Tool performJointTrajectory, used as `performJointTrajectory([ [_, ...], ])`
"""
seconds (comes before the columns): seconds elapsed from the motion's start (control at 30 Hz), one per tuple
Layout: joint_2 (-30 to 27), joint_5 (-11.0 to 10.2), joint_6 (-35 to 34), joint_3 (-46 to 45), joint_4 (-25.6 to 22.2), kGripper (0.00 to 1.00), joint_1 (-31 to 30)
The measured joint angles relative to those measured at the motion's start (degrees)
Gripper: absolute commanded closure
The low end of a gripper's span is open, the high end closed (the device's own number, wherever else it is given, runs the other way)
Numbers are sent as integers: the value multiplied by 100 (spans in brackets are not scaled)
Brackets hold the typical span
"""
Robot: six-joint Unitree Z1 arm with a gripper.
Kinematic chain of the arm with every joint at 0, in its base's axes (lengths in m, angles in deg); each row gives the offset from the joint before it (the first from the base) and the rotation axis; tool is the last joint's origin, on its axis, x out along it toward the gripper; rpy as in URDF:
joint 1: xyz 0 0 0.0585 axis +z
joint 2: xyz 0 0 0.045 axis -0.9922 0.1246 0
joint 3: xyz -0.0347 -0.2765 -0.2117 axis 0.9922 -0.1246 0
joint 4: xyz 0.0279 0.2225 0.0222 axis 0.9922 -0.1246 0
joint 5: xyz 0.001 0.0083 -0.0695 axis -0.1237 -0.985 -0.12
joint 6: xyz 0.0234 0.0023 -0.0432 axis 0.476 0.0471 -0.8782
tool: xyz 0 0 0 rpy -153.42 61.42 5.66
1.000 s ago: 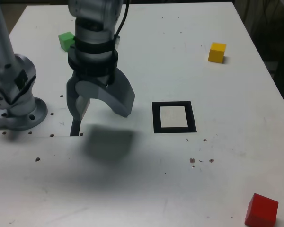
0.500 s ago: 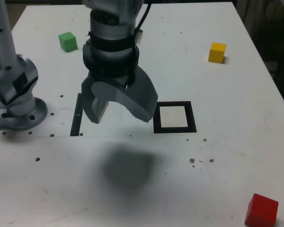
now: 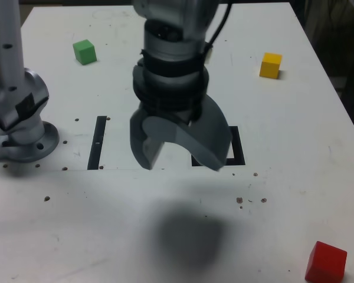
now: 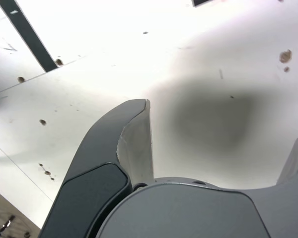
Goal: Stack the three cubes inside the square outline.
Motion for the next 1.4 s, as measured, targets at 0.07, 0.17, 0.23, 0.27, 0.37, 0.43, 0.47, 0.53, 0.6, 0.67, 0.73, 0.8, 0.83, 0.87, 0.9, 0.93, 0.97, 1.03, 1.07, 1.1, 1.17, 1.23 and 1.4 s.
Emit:
performJointTrajectory([
  [0.07,119,-13,0,216,-84,1,-51],
  [0.17,292,-20,8,491,-187,1,-101],
  [0.23,403,-34,19,701,-331,1,-119],
  [0.27,472,-41,27,848,-395,1,-137],
  [0.37,695,-65,47,1195,-490,1,-207],
  [0.43,818,-76,58,1392,-588,1,-258],
  [0.47,867,-80,65,1514,-622,1,-279],
  [0.53,969,-92,79,1732,-676,1,-325],
  [0.6,1099,-95,97,1954,-738,1,-374],
  [0.67,1195,-97,112,2098,-783,1,-397],
  [0.73,1288,-102,133,2253,-821,1,-413],
  [0.8,1380,-104,155,2410,-829,1,-440],
  [0.83,1432,-105,170,2493,-834,1,-453],
  [0.87,1487,-107,188,2585,-839,1,-464],
  [0.9,1548,-107,212,2681,-843,1,-475],
  [0.93,1607,-108,237,2761,-847,1,-481],
  [0.97,1661,-108,265,2837,-848,1,-486],
  [1.03,1772,-116,317,2994,-852,1,-487],
  [1.07,1815,-125,336,3064,-853,1,-487],
  [1.1,1857,-138,357,3143,-857,1,-488],
  [1.17,1942,-170,393,3332,-886,1,-488],
  [1.23,2031,-196,418,3537,-926,1,-487],
  [1.4,2214,-218,456,3932,-991,1,-488],
])
